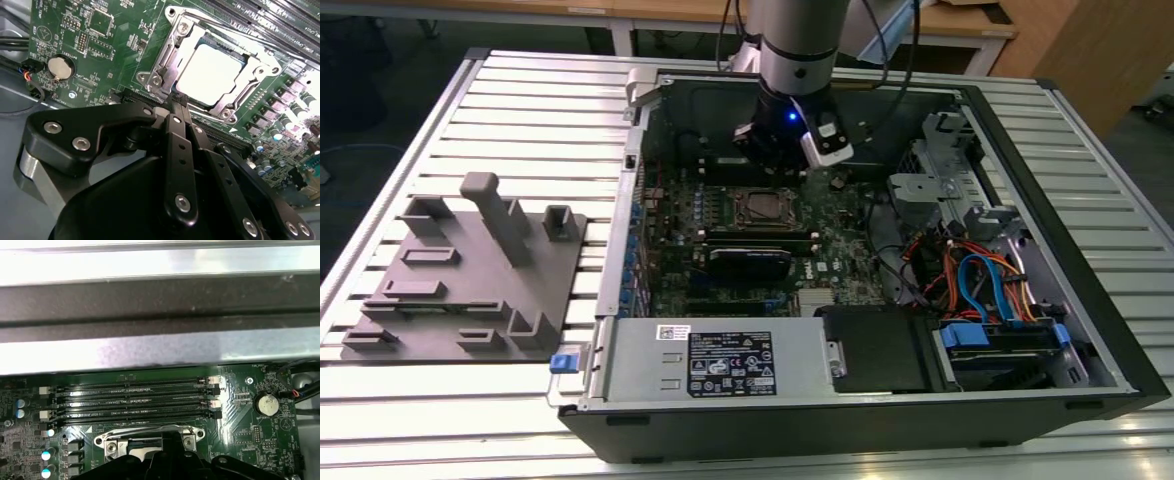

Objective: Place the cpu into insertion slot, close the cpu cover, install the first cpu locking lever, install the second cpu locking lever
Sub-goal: 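Install the second cpu locking lever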

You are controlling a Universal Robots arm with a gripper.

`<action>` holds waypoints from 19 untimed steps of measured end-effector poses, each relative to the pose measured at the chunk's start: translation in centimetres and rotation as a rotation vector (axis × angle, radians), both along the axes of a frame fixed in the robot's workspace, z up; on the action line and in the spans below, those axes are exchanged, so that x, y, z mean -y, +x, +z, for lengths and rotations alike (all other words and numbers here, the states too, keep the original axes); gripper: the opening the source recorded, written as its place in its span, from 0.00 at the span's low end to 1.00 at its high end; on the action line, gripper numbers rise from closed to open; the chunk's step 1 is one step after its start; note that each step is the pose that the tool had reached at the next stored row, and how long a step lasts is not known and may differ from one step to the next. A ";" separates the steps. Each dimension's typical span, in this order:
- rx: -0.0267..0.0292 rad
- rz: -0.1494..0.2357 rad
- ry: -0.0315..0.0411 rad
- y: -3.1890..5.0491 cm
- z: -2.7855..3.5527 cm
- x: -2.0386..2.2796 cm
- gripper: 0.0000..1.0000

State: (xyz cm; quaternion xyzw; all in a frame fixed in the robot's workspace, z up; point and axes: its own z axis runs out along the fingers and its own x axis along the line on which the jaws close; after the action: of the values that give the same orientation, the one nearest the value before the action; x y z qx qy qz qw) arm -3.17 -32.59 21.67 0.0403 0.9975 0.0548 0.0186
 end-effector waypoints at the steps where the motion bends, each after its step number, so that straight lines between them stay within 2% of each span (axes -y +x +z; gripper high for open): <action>1: 0.0000 0.000 -0.0006 0.00 0.00 0.01 0.11; 3: 0.0000 0.000 -0.0021 0.00 0.00 0.08 0.11; 9: 0.0000 0.000 -0.0144 0.00 0.00 0.53 0.11; 11: 0.0000 0.000 -0.0159 0.00 0.00 0.64 0.11; 12: -0.0013 0.000 -0.0160 0.00 0.00 0.65 0.11; 16: -0.0153 0.000 -0.0160 0.06 0.08 0.66 0.11; 19: -0.0159 0.002 -0.0159 0.06 0.24 0.66 0.11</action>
State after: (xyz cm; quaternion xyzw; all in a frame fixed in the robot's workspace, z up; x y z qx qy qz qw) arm -3.11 -33.25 21.91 0.0396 0.9981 0.0466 0.0110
